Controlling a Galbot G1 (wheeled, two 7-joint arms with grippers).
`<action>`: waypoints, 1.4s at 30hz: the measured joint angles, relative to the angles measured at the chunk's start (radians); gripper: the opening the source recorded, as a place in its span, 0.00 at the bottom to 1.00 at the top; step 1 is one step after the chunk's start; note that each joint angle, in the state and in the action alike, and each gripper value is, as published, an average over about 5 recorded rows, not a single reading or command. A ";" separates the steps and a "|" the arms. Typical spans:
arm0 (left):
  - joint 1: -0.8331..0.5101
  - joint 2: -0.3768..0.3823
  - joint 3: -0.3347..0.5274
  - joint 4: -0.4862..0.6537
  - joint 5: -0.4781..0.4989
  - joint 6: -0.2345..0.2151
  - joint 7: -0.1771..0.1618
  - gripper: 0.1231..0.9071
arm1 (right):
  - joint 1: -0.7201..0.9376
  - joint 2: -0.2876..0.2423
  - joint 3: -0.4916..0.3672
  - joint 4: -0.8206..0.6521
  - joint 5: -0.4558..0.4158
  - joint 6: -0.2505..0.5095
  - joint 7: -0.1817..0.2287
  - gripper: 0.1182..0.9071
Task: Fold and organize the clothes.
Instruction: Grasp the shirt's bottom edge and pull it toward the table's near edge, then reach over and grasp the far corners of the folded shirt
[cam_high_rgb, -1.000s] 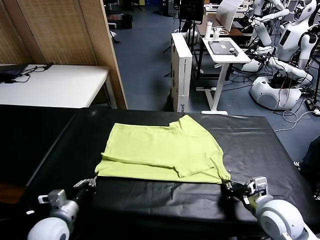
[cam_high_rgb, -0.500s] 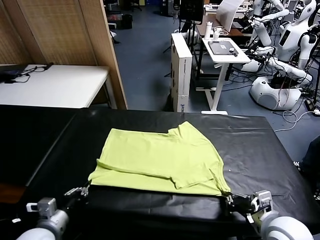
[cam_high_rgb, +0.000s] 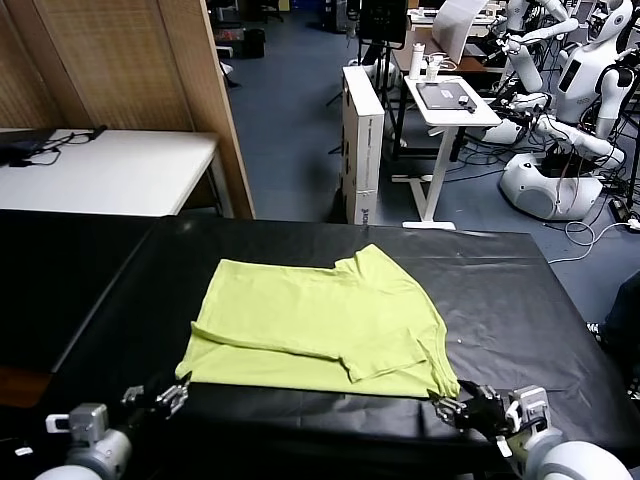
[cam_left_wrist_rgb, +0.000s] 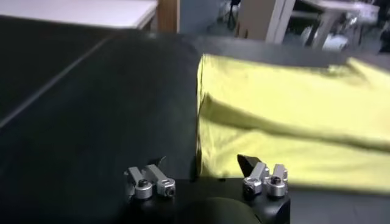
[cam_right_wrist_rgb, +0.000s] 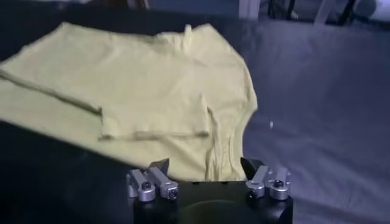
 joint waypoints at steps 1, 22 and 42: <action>-0.009 0.005 -0.005 0.000 0.004 0.003 0.012 1.00 | 0.042 -0.002 -0.016 -0.024 0.008 0.000 -0.002 1.00; -0.588 0.143 0.222 0.392 -0.118 0.019 0.026 1.00 | 0.826 0.132 -0.509 -0.650 -0.090 0.001 -0.135 1.00; -0.967 0.078 0.470 0.756 -0.081 0.007 0.076 1.00 | 0.987 0.220 -0.628 -0.895 -0.150 0.066 -0.183 1.00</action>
